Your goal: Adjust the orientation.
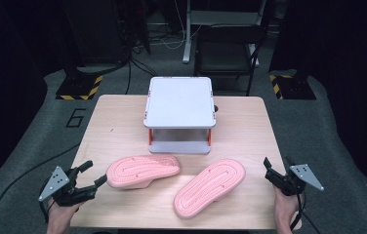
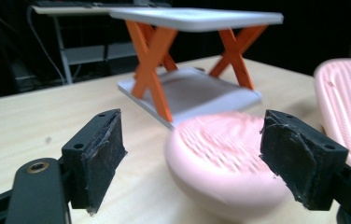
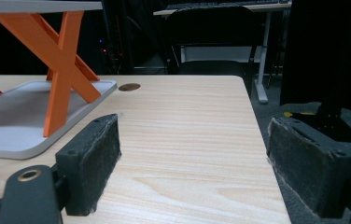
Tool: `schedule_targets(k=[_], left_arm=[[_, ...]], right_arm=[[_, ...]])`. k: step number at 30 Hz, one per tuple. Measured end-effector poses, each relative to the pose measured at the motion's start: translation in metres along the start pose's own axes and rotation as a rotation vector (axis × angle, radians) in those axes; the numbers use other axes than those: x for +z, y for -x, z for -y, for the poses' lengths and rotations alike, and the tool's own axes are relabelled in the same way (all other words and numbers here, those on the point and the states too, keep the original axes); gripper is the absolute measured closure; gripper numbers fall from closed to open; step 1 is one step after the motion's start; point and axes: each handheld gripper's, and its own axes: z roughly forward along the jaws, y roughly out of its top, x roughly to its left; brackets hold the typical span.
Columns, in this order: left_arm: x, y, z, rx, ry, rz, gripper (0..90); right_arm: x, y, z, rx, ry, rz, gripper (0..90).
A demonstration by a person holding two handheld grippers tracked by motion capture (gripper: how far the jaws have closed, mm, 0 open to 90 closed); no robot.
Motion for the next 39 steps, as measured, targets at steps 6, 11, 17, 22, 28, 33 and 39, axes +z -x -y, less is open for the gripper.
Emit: schedule_targets(k=[6, 11, 17, 22, 28, 33, 39], left_arm=[[-0.001, 0.011, 0.008, 0.029, -0.049, 0.062, 21.4], [0.009, 0.013, 0.012, 0.056, -0.112, 0.04, 22.0], [0.019, -0.001, 0.008, 0.048, -0.111, -0.056, 25.9], [0.035, -0.015, 0.005, 0.042, -0.124, -0.081, 27.0], [0.054, -0.033, 0.009, 0.003, -0.146, -0.094, 28.0], [0.051, -0.037, 0.009, -0.029, -0.127, -0.15, 28.6], [0.046, -0.008, -0.002, -0.002, -0.106, -0.178, 28.8]], right_arm=[[0.001, 0.0, 0.001, 0.006, -0.002, -0.002, 17.0], [0.001, 0.0, 0.001, 0.003, -0.002, -0.004, 17.4], [0.0, 0.002, 0.0, 0.006, 0.001, -0.003, 17.5], [0.001, 0.002, 0.0, 0.002, -0.003, -0.013, 17.7], [0.001, 0.003, 0.001, 0.01, -0.01, -0.012, 17.7], [0.002, 0.003, 0.001, 0.011, -0.017, -0.018, 17.7], [0.002, 0.002, 0.001, 0.002, -0.021, -0.02, 17.8]])
